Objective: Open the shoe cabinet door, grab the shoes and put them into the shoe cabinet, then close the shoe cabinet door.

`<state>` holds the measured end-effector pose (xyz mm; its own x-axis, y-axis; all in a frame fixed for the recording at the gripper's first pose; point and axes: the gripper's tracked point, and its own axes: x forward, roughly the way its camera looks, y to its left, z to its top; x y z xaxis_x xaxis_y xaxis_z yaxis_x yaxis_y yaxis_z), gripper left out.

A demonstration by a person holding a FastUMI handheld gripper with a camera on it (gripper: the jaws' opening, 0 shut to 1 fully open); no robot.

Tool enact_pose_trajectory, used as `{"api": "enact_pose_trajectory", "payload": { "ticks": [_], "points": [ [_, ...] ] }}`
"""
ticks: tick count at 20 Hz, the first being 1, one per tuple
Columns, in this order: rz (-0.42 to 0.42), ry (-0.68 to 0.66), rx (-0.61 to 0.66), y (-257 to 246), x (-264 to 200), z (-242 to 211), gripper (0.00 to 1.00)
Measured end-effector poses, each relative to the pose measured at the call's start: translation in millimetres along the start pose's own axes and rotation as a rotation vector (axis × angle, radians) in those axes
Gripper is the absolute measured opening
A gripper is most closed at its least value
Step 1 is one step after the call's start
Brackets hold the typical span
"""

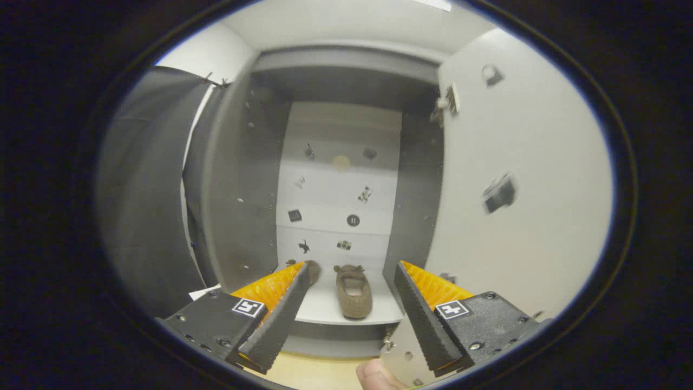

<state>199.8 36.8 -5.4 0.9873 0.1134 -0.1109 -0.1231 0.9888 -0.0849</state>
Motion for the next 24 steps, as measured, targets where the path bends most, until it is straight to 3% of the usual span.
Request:
{"api": "enact_pose_trajectory", "payload": {
  "ticks": [4,10,16,24],
  "points": [
    [-0.035,0.005,0.015,-23.1,-104.6,23.3,1.00],
    [-0.035,-0.124,0.013,-61.4,-225.4,80.6,1.00],
    [-0.124,-0.150,-0.057,-122.7,-261.6,92.8,1.00],
    [-0.286,-0.128,0.043,-255.6,-274.7,87.0,1.00]
  ]
}}
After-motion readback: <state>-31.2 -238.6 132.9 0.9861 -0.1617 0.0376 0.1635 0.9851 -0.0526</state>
